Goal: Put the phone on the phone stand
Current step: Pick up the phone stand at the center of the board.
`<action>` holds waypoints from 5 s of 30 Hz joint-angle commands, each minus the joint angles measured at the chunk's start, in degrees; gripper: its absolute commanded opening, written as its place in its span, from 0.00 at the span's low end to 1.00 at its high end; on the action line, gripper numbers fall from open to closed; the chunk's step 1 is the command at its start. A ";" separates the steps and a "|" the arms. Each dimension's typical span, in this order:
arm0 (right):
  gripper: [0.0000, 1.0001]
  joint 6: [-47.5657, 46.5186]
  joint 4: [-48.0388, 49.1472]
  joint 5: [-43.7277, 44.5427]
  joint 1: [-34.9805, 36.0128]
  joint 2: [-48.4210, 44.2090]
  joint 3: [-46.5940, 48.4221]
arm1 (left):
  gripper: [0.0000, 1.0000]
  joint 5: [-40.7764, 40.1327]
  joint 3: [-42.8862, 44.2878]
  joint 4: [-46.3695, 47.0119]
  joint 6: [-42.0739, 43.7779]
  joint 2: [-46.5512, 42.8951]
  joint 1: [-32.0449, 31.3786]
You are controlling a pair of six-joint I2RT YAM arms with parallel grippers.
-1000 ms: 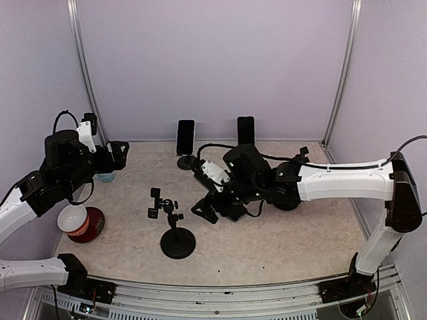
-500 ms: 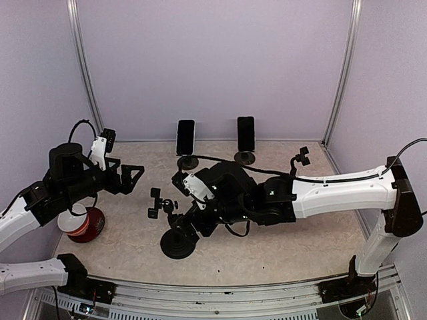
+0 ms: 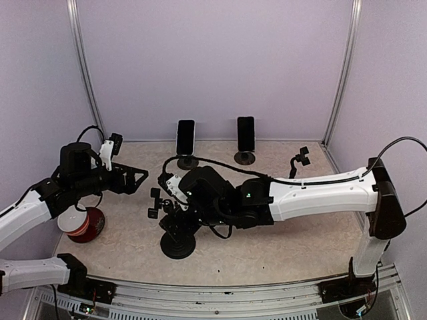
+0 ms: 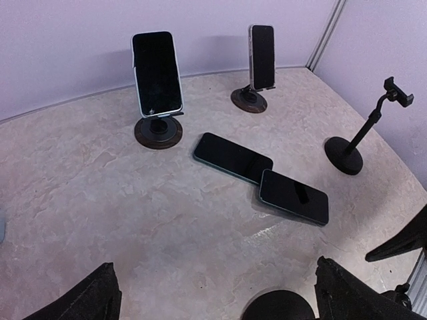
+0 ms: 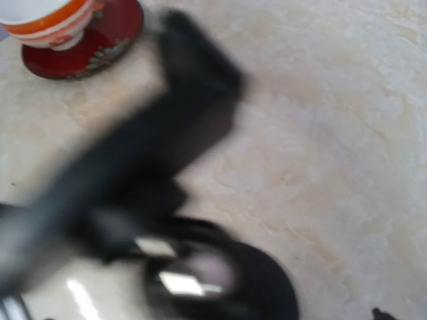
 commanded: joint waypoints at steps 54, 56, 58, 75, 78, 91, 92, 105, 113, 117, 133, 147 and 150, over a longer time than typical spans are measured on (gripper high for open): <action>1.00 17.22 -10.80 24.99 8.42 -1.69 5.63 | 0.99 0.21 0.33 0.86 -0.92 -0.95 1.43; 1.00 17.71 -11.13 24.61 8.53 -1.83 5.24 | 0.99 0.19 0.31 0.84 -0.92 -0.95 1.47; 1.00 18.19 -11.22 24.37 8.68 -1.99 4.70 | 0.99 0.19 0.36 0.83 -0.92 -0.95 1.52; 0.65 21.32 -9.83 23.87 9.79 -4.61 0.63 | 0.99 -0.05 0.31 0.67 -0.92 -1.43 1.52; 0.64 21.53 -9.06 23.55 9.74 -4.91 0.31 | 0.99 -0.01 0.23 0.71 -0.92 -1.56 1.52; 0.75 21.23 4.23 17.59 9.76 -6.81 -3.45 | 0.99 -0.22 0.14 0.66 -0.92 -2.09 1.55; 0.76 21.50 4.08 17.18 9.87 -6.33 -2.98 | 0.99 -0.16 0.14 0.66 -0.96 -2.17 1.55; 0.81 30.33 -5.84 24.95 13.17 -3.83 3.11 | 0.99 0.17 0.06 0.82 -1.09 -2.86 1.52; 0.81 32.35 -8.36 24.72 15.50 0.32 10.47 | 0.99 0.29 0.13 0.83 -1.25 -3.14 1.52; 0.81 36.19 -12.25 25.04 16.81 5.42 16.73 | 0.99 0.24 0.14 0.86 -1.32 -3.61 1.52; 0.77 48.20 -22.26 31.19 17.89 14.86 28.98 | 0.99 -0.34 -0.30 0.95 -1.46 -6.99 0.84; 0.35 52.56 -32.64 36.98 17.32 18.44 36.58 | 0.99 -1.15 -0.39 0.93 -1.30 -8.81 -0.29; 0.25 52.77 -32.36 37.17 17.27 17.69 34.99 | 0.99 -1.39 -0.39 0.90 -1.27 -9.03 -0.62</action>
